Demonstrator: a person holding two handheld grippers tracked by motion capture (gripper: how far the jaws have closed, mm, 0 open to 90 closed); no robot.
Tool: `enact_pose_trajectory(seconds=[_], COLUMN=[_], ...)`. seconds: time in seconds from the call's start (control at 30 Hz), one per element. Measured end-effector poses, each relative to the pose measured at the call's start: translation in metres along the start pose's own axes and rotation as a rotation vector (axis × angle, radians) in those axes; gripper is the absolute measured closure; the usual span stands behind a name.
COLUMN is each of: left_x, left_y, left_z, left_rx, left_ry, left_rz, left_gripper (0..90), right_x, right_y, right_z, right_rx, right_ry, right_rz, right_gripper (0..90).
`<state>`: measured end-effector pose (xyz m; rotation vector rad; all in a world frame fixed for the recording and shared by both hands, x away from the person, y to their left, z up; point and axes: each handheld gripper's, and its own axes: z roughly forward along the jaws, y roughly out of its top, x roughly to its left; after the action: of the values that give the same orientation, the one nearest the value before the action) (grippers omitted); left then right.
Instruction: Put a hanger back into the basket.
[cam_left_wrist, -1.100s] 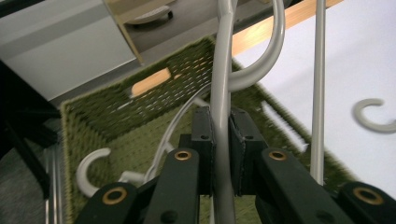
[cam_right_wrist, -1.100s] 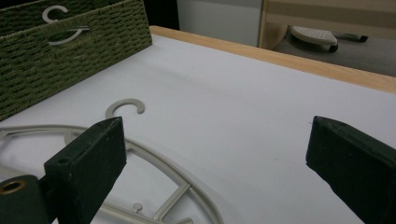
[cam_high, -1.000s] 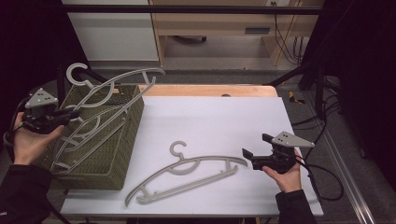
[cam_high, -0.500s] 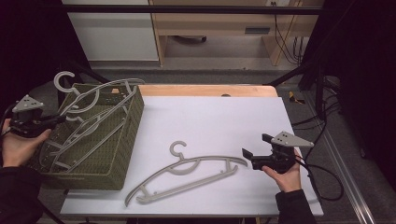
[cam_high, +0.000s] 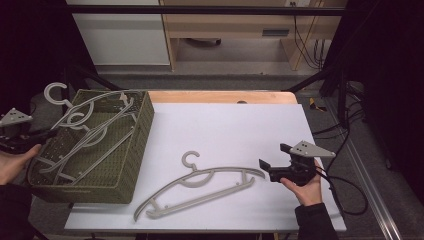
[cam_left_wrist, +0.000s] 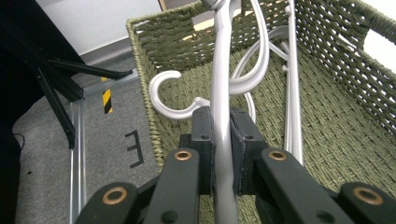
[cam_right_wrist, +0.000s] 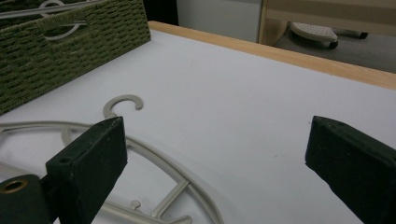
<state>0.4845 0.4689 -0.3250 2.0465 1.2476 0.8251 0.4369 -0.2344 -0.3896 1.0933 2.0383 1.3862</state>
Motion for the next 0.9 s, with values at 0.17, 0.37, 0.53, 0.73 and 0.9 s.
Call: enact_pose_trajectory(seconds=[0.17,0.37,0.53,0.73,0.9], left_x=[-0.012,-0.022,-0.024,-0.022,-0.021], left_y=[0.001,-0.007,-0.015,-0.02,-0.018], left_z=[0.015,0.035,0.049,0.058,0.052], left_rx=[0.047,0.095,0.174,0.254,0.246], left_ry=[0.008,-0.012,-0.024,-0.007,-0.003], left_rz=[0.027,0.012,-0.014,-0.05,-0.062], left_gripper=[81.3,81.2,80.9,74.5,74.1], right_x=[0.0,0.0,0.0,0.0,-0.001], right_y=[0.0,0.0,0.0,0.0,0.001], right_z=[0.0,0.0,0.0,-0.001,-0.002], right_rx=[0.002,0.003,0.005,0.003,-0.002], right_ry=[0.002,0.003,0.01,0.006,0.005], right_rz=[-0.001,-0.004,-0.004,-0.001,-0.001], right_gripper=[6.0,6.1,6.2,6.3,6.2])
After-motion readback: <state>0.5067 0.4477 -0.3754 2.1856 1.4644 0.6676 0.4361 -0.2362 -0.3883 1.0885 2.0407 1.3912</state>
